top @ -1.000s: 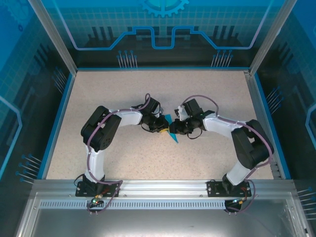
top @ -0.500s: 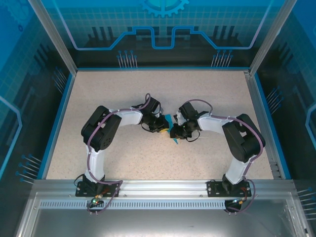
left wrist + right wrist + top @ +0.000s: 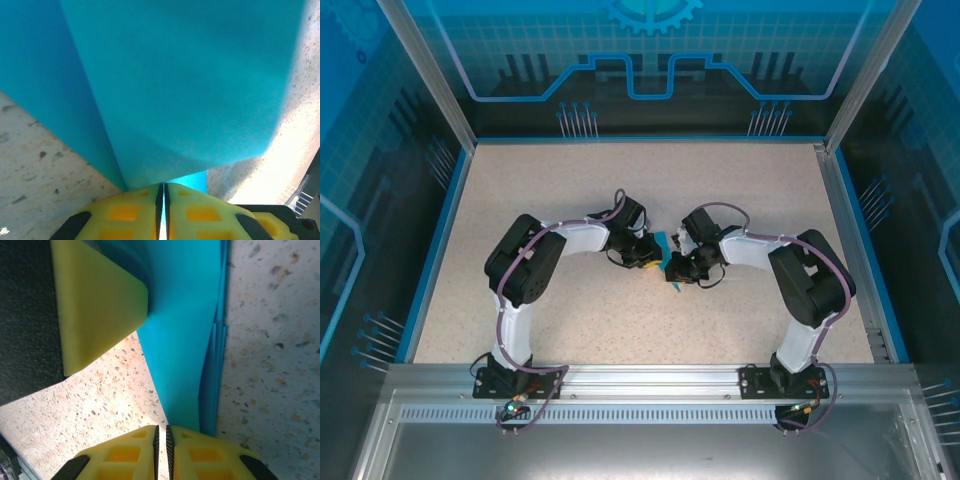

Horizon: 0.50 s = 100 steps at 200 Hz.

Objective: Fold a paper plane with a square sheet of paper (pick it up from the middle)
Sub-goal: Fold the wing for the fifth time at the center of the table.

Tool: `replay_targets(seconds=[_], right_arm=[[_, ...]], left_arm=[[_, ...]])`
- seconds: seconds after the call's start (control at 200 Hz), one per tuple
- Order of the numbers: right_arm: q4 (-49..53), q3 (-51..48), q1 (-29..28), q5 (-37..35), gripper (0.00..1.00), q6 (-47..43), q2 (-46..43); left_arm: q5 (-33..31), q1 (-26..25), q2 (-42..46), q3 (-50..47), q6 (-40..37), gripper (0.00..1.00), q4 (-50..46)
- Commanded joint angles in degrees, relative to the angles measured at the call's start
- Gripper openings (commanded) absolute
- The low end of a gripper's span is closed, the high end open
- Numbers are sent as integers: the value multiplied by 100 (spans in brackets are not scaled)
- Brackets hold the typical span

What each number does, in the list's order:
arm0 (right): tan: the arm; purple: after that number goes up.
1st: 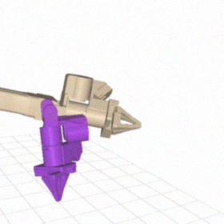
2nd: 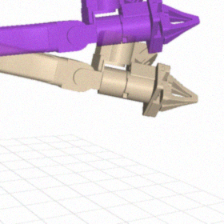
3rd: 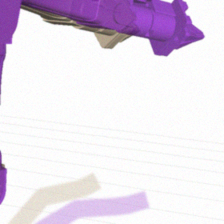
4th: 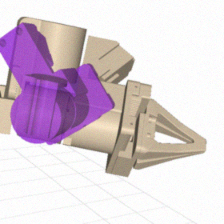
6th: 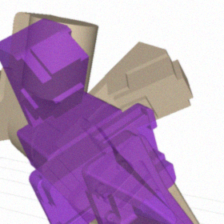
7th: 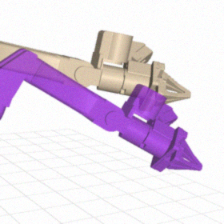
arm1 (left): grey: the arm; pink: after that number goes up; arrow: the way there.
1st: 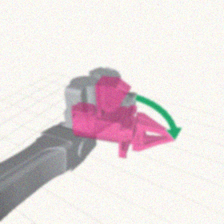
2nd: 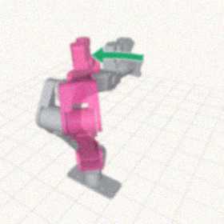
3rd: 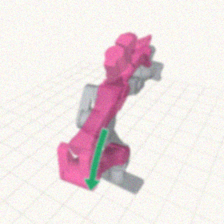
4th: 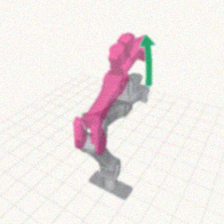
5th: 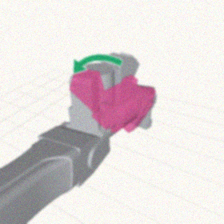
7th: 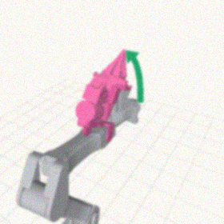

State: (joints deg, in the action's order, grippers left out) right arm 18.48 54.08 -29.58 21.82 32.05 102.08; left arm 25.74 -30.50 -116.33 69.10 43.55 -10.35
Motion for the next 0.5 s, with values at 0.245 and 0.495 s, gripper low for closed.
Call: replay_targets(seconds=[0.245,0.495], right_arm=[[653,-161,14,-236,14,-181,60],[756,-92,15,-175,14,-281,-114]], left_arm=[[-587,1,-306,136,46,13,-800],[-605,4,-346,182,33,13,-855]])
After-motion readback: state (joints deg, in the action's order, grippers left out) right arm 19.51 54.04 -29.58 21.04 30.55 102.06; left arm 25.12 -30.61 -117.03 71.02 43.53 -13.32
